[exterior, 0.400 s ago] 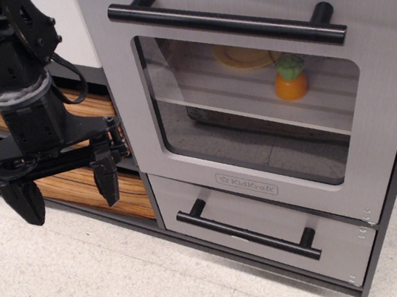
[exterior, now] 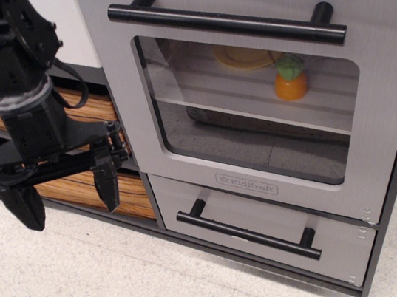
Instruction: Open oven
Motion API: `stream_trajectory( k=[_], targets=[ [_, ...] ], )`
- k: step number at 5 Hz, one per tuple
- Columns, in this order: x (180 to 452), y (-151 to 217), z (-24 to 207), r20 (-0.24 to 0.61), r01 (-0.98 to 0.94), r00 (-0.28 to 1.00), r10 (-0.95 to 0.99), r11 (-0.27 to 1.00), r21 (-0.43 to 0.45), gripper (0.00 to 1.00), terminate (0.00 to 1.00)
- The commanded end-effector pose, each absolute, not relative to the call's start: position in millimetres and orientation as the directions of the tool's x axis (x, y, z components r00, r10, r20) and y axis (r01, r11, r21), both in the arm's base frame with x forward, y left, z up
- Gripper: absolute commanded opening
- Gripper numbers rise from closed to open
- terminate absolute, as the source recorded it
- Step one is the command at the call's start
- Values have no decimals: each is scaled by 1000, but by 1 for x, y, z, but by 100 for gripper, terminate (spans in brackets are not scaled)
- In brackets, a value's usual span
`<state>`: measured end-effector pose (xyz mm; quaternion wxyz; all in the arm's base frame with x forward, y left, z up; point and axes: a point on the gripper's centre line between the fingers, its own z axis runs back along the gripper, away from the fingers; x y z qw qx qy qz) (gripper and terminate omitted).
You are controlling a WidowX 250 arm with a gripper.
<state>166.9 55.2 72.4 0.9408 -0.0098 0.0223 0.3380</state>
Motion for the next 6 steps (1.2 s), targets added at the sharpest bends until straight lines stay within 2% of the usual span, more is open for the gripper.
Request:
stream_trajectory(
  k=[1, 2, 3, 4, 6],
  targets=[
    [227, 37, 134, 59, -806, 550, 833, 548, -226, 100, 0],
    [251, 36, 151, 91, -853, 407, 909, 414, -318, 100, 0],
    [273, 34, 160, 51, -877, 329, 943, 325, -355, 100, 0],
    [289, 39, 161, 58, -880, 244, 968, 246, -406, 100, 0],
    [310, 53, 155, 8, -879, 118, 993, 108, -464, 100, 0]
  ],
)
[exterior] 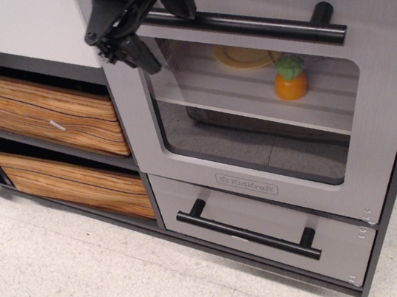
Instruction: Open oven
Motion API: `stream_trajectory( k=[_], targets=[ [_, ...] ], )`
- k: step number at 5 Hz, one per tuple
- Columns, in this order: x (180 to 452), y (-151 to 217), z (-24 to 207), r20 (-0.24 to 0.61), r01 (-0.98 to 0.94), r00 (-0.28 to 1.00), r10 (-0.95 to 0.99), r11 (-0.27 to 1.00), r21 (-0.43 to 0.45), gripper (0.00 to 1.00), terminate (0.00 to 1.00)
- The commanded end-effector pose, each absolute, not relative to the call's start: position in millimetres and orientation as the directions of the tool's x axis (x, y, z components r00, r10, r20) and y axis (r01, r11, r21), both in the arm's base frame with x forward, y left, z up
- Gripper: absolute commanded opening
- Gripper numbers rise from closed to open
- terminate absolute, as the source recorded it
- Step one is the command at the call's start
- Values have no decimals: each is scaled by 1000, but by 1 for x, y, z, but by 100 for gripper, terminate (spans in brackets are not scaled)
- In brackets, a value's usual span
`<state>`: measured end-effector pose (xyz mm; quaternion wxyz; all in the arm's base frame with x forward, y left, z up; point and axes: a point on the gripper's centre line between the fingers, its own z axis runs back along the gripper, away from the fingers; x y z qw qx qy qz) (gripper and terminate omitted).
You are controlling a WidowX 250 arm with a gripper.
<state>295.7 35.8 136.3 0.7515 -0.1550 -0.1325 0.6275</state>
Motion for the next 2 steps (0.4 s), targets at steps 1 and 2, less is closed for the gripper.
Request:
stream_trajectory(
  k=[1, 2],
  targets=[
    [319, 54, 144, -6, -894, 91, 996, 79, -441, 100, 0],
    [317, 58, 134, -19, -919, 89, 996, 75, -387, 100, 0]
  ],
)
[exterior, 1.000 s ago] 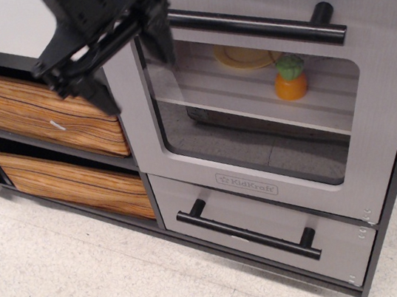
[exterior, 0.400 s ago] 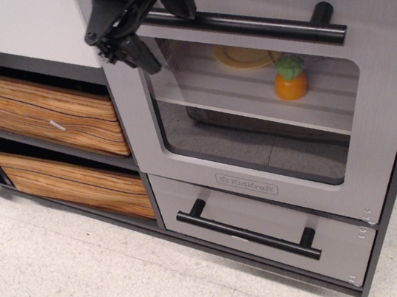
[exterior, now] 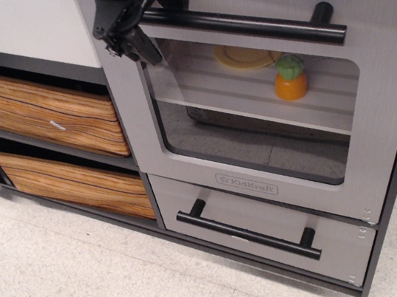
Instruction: Open oven
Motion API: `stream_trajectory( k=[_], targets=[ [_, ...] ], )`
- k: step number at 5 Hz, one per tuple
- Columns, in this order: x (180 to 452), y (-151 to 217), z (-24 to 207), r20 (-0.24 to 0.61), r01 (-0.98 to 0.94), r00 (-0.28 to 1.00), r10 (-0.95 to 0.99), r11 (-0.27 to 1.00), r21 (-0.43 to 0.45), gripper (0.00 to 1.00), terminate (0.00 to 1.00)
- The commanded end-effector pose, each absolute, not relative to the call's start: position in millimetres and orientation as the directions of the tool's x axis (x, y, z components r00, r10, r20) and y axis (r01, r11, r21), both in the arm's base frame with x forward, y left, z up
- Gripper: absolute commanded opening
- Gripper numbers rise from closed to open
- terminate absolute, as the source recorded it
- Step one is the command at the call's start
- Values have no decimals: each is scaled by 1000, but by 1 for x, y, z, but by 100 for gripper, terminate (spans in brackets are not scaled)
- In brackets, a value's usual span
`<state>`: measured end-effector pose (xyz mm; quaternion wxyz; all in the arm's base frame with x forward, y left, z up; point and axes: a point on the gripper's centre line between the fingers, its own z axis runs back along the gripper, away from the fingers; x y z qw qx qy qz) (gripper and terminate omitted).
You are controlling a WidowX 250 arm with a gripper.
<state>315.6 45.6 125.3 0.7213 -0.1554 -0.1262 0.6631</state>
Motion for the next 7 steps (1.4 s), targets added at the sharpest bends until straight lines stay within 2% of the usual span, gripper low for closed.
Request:
stream_trajectory(
  k=[1, 3, 5, 6, 7],
  targets=[
    [306, 56, 134, -19, -928, 119, 993, 105, -357, 100, 0],
    [283, 51, 142, -22, -918, 173, 985, 153, -365, 100, 0],
    [280, 51, 145, -22, -913, 185, 982, 164, -375, 100, 0],
    [278, 54, 155, -29, -906, 192, 981, 166, -388, 100, 0],
    [265, 55, 167, 0, -894, 244, 970, 225, -388, 100, 0]
  ],
)
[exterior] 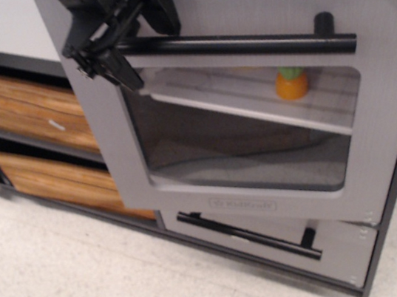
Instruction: Open oven
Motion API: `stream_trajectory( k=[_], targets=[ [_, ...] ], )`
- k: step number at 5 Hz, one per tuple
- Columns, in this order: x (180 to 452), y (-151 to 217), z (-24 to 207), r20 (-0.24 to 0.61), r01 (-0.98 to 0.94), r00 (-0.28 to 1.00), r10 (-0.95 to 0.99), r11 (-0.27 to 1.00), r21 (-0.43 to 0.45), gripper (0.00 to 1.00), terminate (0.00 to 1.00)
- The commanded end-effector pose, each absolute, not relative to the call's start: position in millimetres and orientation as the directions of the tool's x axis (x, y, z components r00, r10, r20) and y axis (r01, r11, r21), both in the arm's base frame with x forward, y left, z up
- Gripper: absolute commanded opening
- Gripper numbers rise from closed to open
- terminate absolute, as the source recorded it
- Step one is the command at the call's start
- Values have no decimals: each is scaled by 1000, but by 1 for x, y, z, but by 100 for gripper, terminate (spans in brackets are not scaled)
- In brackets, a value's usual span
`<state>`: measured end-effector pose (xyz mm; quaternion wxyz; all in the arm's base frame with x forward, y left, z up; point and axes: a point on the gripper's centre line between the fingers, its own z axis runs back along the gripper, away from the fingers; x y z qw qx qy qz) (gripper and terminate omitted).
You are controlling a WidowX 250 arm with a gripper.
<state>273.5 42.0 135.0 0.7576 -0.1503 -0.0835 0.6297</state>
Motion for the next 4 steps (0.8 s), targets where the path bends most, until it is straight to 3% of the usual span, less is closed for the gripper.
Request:
stream_trajectory(
  k=[1, 2, 3, 4],
  targets=[
    [225, 55, 168, -58, -868, 418, 907, 380, -320, 100, 0],
    [181, 65, 138, -27, -836, 517, 855, 499, -227, 100, 0],
    [161, 95, 102, 16, -829, 550, 835, 548, -106, 100, 0],
    [166, 127, 88, 29, -863, 499, 866, 500, -71, 100, 0]
  ],
)
